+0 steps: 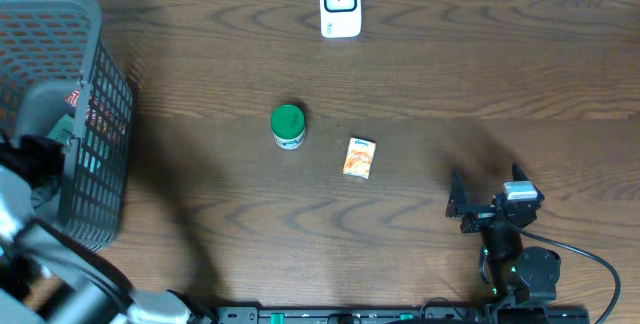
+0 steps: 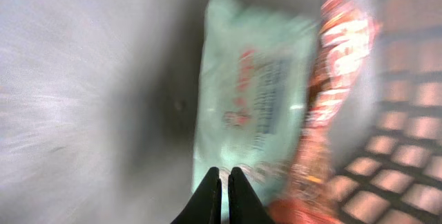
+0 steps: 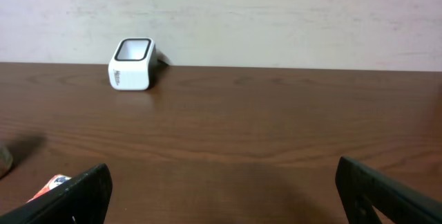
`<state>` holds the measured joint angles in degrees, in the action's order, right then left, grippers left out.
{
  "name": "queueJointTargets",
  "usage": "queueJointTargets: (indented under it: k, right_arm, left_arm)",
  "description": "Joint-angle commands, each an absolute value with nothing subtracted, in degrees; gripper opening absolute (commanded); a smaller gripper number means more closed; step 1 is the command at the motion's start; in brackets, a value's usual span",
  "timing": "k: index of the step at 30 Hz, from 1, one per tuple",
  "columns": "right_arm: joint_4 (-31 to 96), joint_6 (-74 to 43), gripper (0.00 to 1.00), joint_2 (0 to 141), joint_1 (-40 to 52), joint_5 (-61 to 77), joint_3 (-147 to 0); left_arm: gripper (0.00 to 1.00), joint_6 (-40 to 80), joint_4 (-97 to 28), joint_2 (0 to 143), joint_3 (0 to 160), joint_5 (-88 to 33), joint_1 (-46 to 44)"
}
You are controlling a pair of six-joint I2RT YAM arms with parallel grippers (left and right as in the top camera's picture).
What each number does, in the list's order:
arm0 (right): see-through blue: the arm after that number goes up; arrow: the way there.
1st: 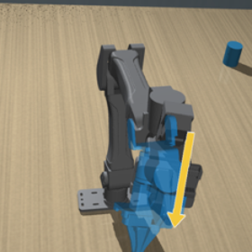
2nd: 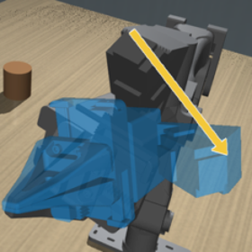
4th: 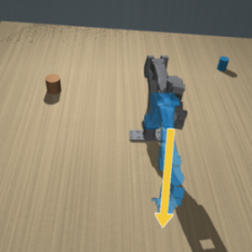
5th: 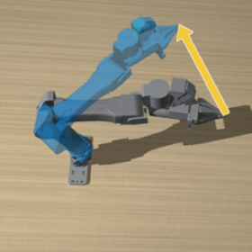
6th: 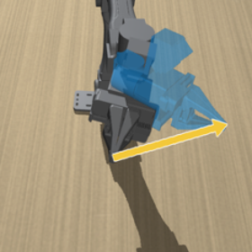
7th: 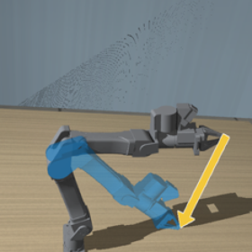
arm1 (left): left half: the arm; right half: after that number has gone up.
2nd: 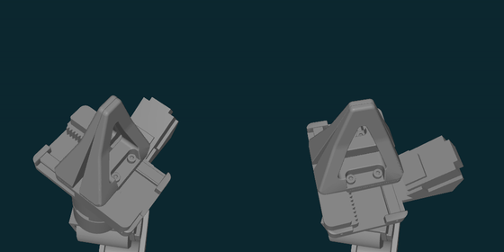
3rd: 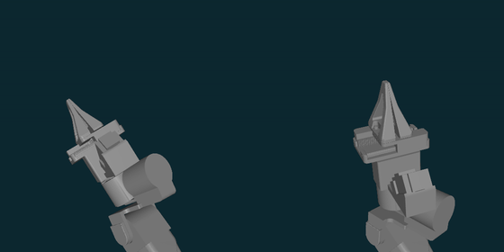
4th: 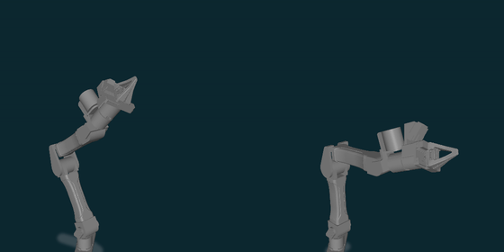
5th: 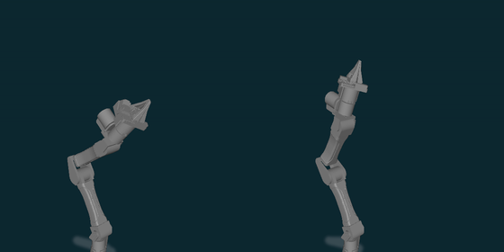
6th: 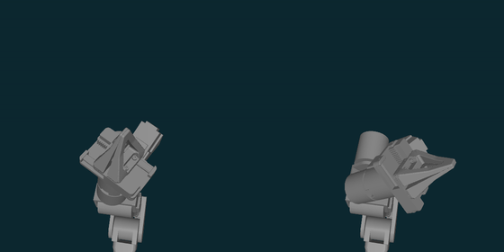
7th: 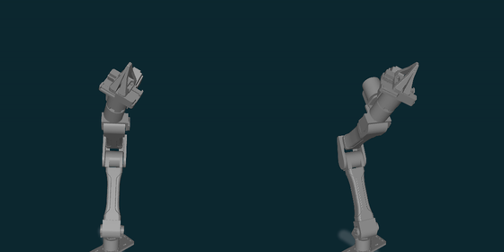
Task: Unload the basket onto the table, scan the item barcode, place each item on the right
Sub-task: 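Reach into the basket and grasp the mint-green wipes pack with left gripper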
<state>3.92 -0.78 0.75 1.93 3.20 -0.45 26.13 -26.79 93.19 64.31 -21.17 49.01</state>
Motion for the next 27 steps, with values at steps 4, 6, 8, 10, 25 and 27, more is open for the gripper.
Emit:
queueJointTargets:
  k: [4,6,8,10,25,27]
  right_arm:
    - [4.1,-0.6,0.99,0.8,2.3,3.1,-0.3]
    - [4.1,-0.6,0.99,0.8,2.3,3.1,-0.3]
    - [4.1,-0.6,0.99,0.8,2.3,3.1,-0.3]
    - [4.1,-0.6,0.99,0.8,2.3,3.1,-0.3]
    - [4.1,-0.6,0.99,0.8,2.3,3.1,-0.3]
    - [4.1,-0.6,0.99,0.8,2.3,3.1,-0.3]
  left_arm:
    - [0.07,28.2,-29.9,81.8,64.9,-10.0,48.9]
    - [0.08,28.2,-30.7,80.8,64.9,-9.6,48.9]
    - [0.56,28.2,-31.0,81.3,64.7,-9.6,48.9]
    - [0.78,28.2,-31.0,82.5,64.4,-9.6,48.8]
    - [0.89,28.7,-27.0,101.4,64.3,-6.8,42.3]
    - [0.92,29.5,-25.9,102.9,64.3,-6.8,41.5]
